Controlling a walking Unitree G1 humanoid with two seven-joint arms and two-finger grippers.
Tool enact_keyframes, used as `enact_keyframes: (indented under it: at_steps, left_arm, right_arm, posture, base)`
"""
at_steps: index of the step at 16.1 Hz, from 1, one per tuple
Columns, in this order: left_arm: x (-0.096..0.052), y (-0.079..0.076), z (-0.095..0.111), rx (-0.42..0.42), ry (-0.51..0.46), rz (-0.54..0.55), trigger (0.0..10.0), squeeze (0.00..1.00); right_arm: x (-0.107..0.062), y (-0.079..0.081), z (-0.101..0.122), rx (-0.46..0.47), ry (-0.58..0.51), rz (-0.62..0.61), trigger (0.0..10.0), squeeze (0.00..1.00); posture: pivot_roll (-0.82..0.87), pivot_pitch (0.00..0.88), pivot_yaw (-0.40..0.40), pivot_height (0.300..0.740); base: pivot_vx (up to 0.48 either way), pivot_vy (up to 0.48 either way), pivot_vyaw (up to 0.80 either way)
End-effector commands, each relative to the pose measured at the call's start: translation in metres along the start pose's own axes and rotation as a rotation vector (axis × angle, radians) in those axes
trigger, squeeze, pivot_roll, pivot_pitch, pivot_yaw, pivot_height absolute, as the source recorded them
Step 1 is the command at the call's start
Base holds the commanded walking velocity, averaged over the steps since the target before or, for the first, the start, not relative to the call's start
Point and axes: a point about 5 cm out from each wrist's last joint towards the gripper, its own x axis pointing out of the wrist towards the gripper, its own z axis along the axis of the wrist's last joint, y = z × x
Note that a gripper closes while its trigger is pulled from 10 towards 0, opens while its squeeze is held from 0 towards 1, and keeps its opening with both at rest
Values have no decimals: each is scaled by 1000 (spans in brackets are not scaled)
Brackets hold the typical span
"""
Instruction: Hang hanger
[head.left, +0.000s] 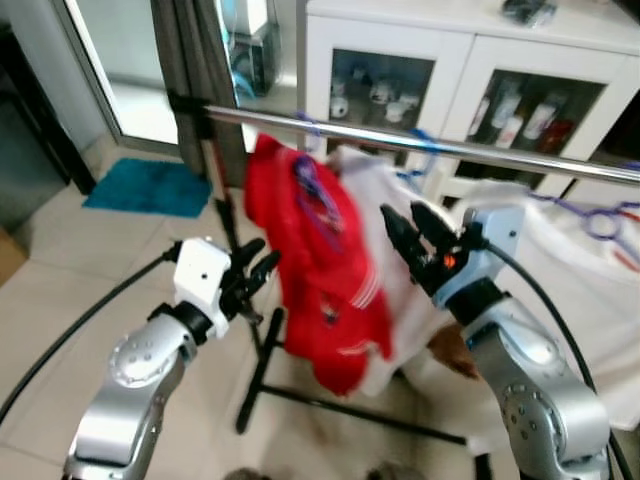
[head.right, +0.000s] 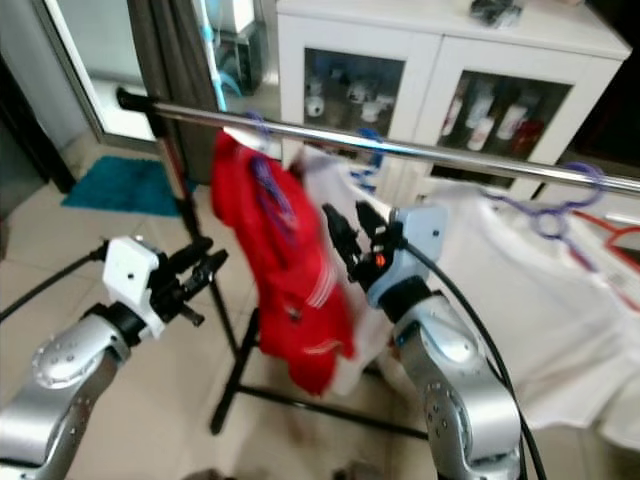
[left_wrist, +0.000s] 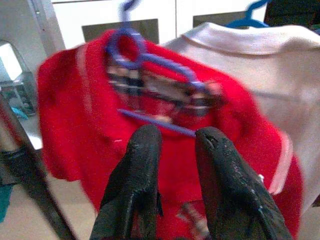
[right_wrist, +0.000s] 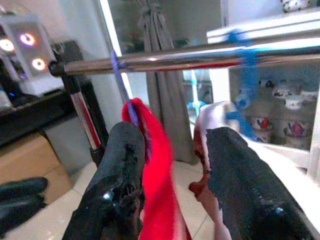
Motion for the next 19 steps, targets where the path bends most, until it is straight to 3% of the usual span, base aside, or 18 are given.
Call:
enact_keyframes:
  at_steps: [1,5,9,10,11,13,19]
  left_arm:
    - [2,-5,3,14,-9,-17,10000,0]
    - [3,-5,3,29,-12,-23,10000,0]
    - [4,-5,3,9,-12,-37,10000,0]
    - [4,-6,4,11,-13,-43,10000,0]
    - [5,-6,4,11,-14,-52,10000,0]
    - [5,-8,4,15,-9,-96,10000,0]
    - [7,-18,13,-2,-17,-287,10000,0]
  right_arm:
    - [-4,-3,2,2,-5,-2,10000,0]
    - [-2,1,1,-18,12,43,10000,0]
    - [0,-6,-1,-33,46,0,10000,0]
    - [0,-11,-2,-36,54,-36,10000,267]
    - [2,-20,-1,-39,59,-92,10000,1000]
    - [3,-30,3,-49,55,-126,10000,1000]
    - [-11,-76,23,-195,146,-127,10000,1000]
  posture:
    - [-7,61,4,740]
    - [-7,59,3,740]
    - [-7,56,5,740]
    - [-7,56,5,740]
    - [-7,54,7,740]
    - [-7,52,9,740]
    - [-15,38,16,740]
  base:
    - [0,-454,0]
    - [0,-397,0]
    - [0,0,0]
    - [0,0,0]
    - [0,0,0]
    - [0,0,0]
    - [0,0,0]
